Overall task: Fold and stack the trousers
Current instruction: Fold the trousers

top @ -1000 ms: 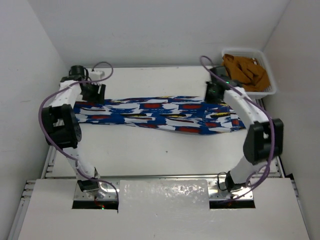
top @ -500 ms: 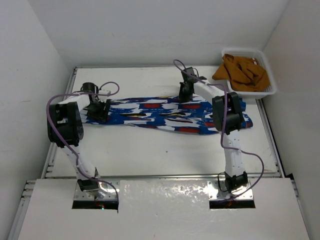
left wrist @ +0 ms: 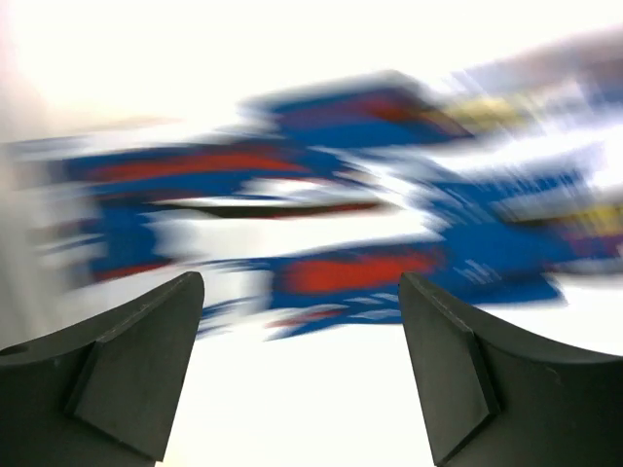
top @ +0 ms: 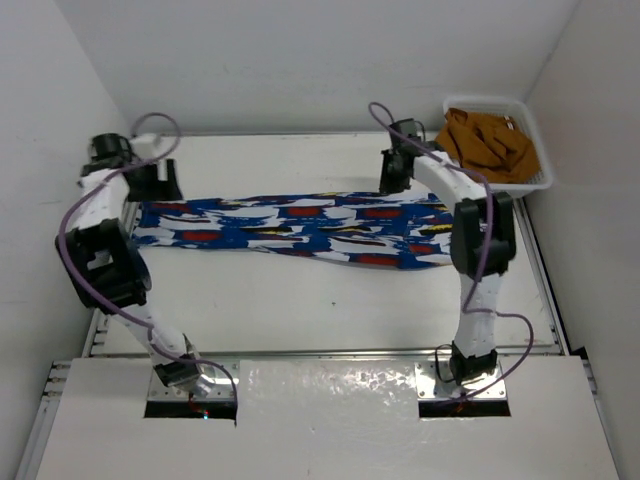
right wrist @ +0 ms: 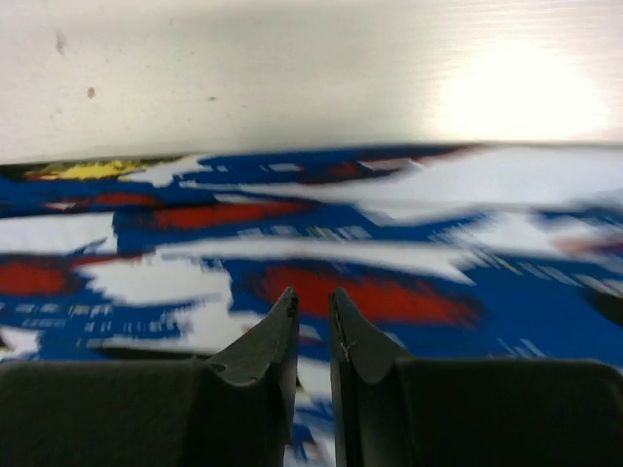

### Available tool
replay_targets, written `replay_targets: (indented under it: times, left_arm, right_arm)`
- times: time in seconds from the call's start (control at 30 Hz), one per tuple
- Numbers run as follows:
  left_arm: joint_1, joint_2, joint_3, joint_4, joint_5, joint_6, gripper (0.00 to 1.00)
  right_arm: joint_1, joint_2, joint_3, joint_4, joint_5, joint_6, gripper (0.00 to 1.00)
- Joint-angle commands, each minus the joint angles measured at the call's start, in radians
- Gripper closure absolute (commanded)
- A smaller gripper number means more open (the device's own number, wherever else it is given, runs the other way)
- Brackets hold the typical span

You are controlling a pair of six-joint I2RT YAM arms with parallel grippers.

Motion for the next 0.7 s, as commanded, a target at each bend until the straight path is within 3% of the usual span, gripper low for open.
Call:
replay_targets:
  times: [0.0,0.23,0.47,0.67]
  left_arm:
    - [0.168,-0.066,0.044,0.066,-0.013,-0.150,0.20]
    - [0.302,0.058,0.012,0.106,-0.155,-0.188,0.20]
    - [0.308,0.202,0.047,0.132,-0.147,-0.168,0.16]
    - [0.308,0.248,-0.048,0.210,-0.282,-0.159,0.20]
  right_arm:
    - [-0.048,-0.215,-0.091,0.020,0.015,-0.035,0.82]
    - [-0.049,-0.309,-0.194,-0.024,0.017,-0.069,0.79]
    - [-0.083,-0.381,-0.305,-0.043,-0.006,-0.060,0.78]
    - [-0.126,-0.455,-0.399,-0.041,0.015,-0.050,0.78]
